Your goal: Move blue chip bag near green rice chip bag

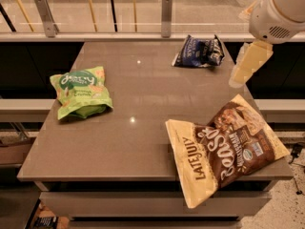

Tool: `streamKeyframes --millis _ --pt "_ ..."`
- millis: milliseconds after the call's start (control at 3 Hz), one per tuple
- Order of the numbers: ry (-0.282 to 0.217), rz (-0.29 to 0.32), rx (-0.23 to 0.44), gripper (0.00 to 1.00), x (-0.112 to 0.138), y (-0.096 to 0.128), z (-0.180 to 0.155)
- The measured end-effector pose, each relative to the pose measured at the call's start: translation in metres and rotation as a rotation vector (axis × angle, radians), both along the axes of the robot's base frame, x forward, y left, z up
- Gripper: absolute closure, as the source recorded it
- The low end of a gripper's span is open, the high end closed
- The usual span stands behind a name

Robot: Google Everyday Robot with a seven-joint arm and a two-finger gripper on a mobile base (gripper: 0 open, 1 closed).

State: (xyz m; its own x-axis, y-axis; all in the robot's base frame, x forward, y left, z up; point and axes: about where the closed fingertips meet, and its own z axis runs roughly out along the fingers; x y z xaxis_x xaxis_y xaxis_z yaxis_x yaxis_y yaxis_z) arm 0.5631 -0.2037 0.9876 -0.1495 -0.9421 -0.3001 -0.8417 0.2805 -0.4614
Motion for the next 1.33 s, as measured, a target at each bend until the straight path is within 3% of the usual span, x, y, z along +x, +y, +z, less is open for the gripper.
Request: streamKeyframes --millis 333,667,1333 --pt "-0.079 -0.027 -0.037 0.00 0.047 -0.008 -0.007" --pt "-0.079 -0.029 -0.038 0.00 0.048 -0.009 -0.007" --pt "-0.058 -0.013 0.004 0.00 0.094 -0.027 -0.021"
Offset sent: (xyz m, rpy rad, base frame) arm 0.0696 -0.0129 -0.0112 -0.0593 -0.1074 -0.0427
